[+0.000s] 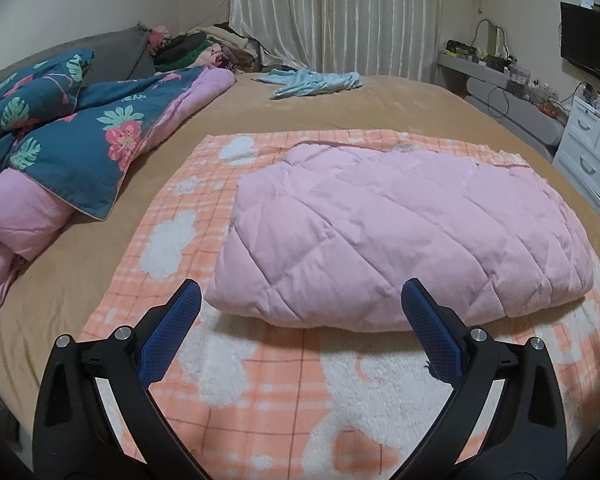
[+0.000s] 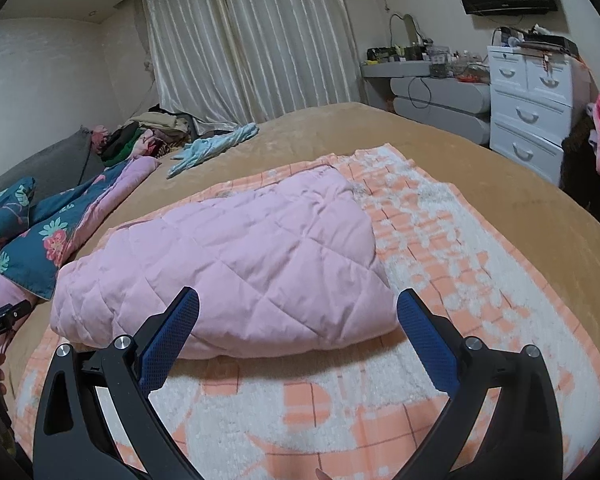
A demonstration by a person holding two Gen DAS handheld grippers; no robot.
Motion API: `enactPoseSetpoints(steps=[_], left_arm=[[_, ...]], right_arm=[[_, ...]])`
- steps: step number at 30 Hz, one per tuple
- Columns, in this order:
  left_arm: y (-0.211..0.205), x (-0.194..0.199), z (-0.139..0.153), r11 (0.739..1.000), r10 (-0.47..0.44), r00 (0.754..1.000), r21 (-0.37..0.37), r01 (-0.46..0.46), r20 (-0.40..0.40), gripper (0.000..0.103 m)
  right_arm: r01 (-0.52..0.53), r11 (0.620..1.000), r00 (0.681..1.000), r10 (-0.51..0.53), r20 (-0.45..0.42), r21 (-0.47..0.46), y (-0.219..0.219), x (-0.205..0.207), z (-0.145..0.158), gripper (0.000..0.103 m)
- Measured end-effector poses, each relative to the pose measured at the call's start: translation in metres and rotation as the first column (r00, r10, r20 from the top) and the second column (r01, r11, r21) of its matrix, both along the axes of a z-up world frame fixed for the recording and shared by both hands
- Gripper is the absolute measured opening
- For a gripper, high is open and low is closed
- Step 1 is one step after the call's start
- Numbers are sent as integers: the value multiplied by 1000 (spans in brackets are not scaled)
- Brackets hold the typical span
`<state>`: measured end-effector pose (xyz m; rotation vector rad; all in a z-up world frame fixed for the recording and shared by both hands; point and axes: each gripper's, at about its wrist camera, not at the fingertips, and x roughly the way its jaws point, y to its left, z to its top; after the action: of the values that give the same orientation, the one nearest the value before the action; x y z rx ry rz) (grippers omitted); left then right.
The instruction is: Fold large clothes
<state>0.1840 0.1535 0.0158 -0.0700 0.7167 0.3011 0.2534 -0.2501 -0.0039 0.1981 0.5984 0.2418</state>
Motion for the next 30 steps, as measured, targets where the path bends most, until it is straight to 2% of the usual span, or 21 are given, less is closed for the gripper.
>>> enactPoseSetpoints(steps=[16, 18, 22, 25, 30], left_arm=[[-11, -3, -32, 1000, 0, 997, -24, -1, -79, 94], [-11, -2, -39, 998, -6, 996, -62, 1, -88, 94], [-6, 5, -53, 983, -19, 994, -186, -3, -112, 94], [5, 11, -64, 947, -6, 993, -319, -32, -117, 94], [16, 21, -69, 915, 34, 995, -398, -70, -98, 94]], right_arm=[[69, 998, 994, -70, -87, -11, -10, 4, -25, 99], [70, 998, 992, -71, -109, -10, -9, 7, -30, 99], [63, 998, 985, -58, -165, 23, -9, 14, -45, 99], [63, 996, 980, -49, -194, 64, -10, 19, -52, 99], [66, 991, 971, -37, -235, 118, -10, 29, -60, 99]])
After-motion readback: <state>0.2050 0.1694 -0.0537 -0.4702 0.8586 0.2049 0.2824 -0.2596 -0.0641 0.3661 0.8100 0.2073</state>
